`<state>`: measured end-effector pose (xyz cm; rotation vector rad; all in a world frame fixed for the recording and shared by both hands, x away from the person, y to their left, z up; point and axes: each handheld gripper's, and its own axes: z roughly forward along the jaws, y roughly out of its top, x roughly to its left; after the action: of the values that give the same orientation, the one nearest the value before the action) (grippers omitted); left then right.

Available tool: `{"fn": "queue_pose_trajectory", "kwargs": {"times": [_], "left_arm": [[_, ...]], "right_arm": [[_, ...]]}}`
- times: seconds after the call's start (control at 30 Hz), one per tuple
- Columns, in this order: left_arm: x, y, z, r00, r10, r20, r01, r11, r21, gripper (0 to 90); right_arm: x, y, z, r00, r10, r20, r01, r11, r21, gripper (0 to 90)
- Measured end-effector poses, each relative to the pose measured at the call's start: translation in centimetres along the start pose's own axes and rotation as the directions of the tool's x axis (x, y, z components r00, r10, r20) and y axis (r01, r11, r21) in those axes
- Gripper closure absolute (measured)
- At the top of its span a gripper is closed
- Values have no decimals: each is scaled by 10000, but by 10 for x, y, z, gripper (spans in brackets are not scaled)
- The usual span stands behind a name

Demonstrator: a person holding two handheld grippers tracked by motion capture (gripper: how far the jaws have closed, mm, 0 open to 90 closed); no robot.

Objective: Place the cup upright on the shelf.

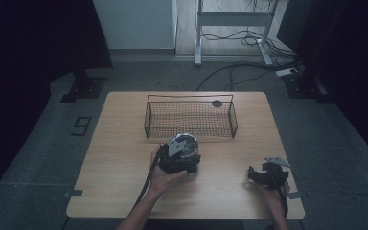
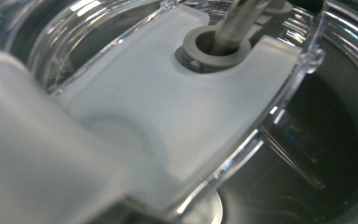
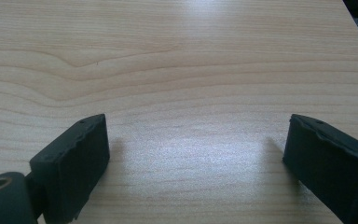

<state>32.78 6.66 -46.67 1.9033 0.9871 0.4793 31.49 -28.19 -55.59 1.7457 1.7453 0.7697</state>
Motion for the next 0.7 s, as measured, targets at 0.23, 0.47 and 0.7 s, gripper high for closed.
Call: {"fn": "queue_pose_trajectory", "kwargs": {"times": [0.23, 0.47, 0.7], "left_arm": [[3, 2, -6, 9999, 10, -147, -11, 10000, -46, 40], [7, 4, -12, 9998, 72, -180, -72, 10000, -44, 40], [12, 10, -20, 9998, 68, -191, -71, 9999, -136, 40]], "right_arm": [[0, 0, 0, 10000, 0, 9, 0, 10000, -2, 65], [0, 0, 0, 10000, -1, 21, 1, 10000, 2, 65], [0, 0, 0, 10000, -2, 23, 2, 10000, 0, 65]]}}
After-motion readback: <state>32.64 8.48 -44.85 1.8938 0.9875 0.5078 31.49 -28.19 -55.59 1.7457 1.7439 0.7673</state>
